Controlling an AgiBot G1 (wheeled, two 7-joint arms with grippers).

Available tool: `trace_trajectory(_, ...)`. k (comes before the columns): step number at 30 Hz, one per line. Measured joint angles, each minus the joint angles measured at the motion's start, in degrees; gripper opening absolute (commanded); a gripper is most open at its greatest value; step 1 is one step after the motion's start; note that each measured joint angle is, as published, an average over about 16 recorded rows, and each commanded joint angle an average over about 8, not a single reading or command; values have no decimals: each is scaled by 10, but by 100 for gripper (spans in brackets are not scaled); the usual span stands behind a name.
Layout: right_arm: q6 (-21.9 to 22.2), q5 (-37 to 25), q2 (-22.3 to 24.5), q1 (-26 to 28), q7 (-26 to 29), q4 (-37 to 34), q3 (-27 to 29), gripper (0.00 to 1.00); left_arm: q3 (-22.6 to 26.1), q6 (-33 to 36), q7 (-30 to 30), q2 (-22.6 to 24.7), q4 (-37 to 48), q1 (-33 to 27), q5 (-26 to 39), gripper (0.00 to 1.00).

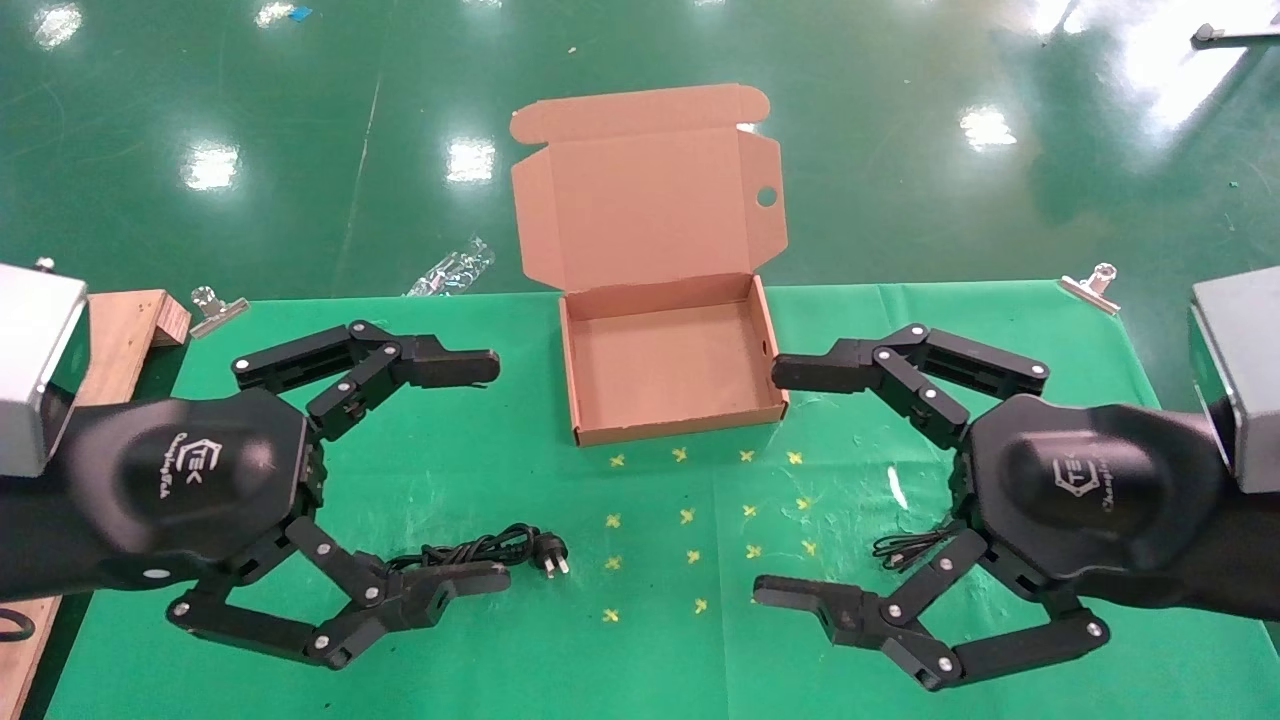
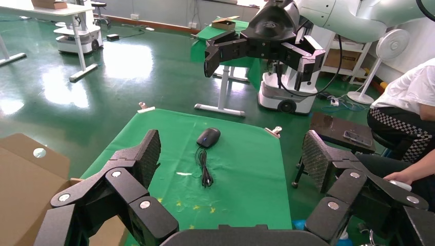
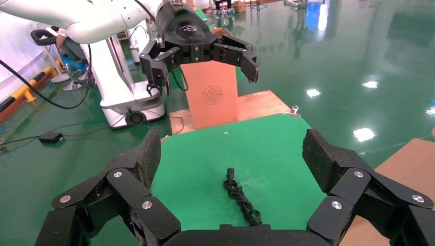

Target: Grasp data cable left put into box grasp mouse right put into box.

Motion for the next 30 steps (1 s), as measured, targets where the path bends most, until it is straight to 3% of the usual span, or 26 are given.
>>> trace_trajectory(30,0,0,0,0,0,0,0,100,0,0,1,0,-1,0,1,100)
